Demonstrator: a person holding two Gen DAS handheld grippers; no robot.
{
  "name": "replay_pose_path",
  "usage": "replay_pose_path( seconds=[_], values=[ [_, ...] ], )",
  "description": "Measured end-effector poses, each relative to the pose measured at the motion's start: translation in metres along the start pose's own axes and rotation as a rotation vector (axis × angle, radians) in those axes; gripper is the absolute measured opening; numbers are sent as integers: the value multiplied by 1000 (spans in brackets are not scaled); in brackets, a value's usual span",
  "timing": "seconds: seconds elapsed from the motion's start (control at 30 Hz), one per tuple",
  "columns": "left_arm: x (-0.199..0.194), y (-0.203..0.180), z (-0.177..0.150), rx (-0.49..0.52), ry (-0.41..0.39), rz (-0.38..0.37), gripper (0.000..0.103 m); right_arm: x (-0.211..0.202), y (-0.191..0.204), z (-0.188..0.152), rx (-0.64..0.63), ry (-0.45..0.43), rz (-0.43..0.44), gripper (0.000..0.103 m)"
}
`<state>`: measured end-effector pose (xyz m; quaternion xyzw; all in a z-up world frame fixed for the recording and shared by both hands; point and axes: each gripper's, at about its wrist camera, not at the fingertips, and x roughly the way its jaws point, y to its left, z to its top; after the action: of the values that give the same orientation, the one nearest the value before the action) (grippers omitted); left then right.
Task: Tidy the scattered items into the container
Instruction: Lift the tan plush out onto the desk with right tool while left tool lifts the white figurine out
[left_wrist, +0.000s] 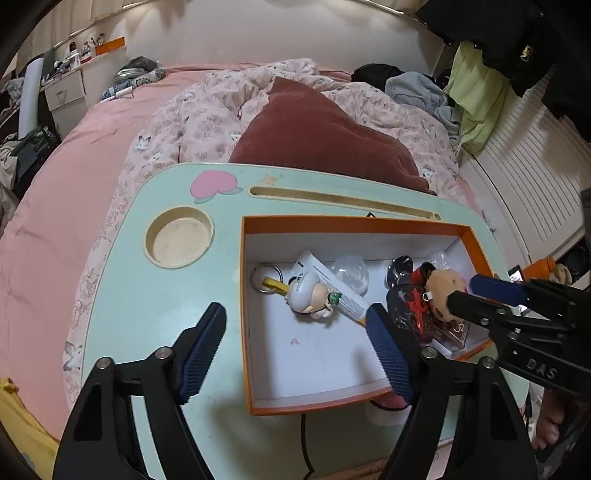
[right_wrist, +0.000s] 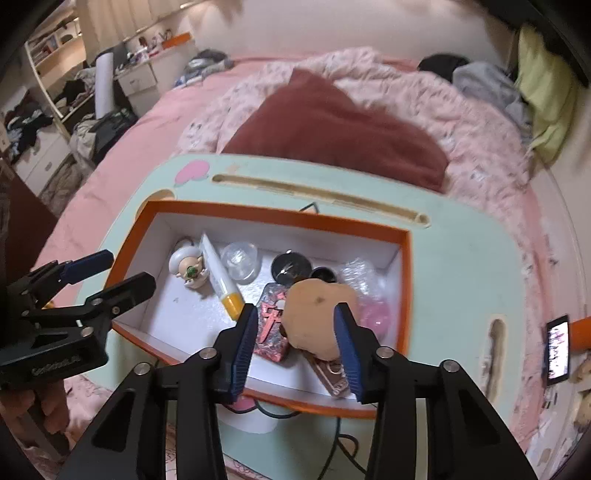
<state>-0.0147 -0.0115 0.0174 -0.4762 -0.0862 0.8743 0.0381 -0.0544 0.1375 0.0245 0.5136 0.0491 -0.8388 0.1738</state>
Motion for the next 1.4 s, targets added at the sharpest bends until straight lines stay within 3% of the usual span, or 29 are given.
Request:
replay_pose_path(
  seconds=[0.13,0.4,0.6,0.67,0.8,0.9,0.93,1.03,1.13,1.3,1.4],
  values=[
    [2,6,1,-18,-3,-25,72,13,-3,4,9,51,8,41],
    [6,0,9,21,5,-4,68,38,-4,14,-43,99,-129,46],
    [3,1,15,16,-7,18,62,41,-14,12,-11,60,-74,39],
    [-6,1,18,6,-37,20,62,35,-19,11,17,31,-19,39],
    [-6,-15,24,32,19,-146,62,14,-26,8,78,-64,115,39],
    [15,-33,25,91,55,-65,59,1,-31,7,96,-107,129,40],
    [25,-37,25,99,74,-41,52,-1,-30,8,88,-100,113,40],
    [47,-40,27,86,125,-20,49,-3,-30,6,63,-93,56,40],
    [56,-44,27,118,105,72,49,-5,-34,3,70,-90,74,40],
    [62,-40,26,99,105,96,49,-3,-38,0,75,-90,103,40],
    [71,-49,21,168,97,183,48,-1,-39,-1,80,-87,115,40]
  ],
)
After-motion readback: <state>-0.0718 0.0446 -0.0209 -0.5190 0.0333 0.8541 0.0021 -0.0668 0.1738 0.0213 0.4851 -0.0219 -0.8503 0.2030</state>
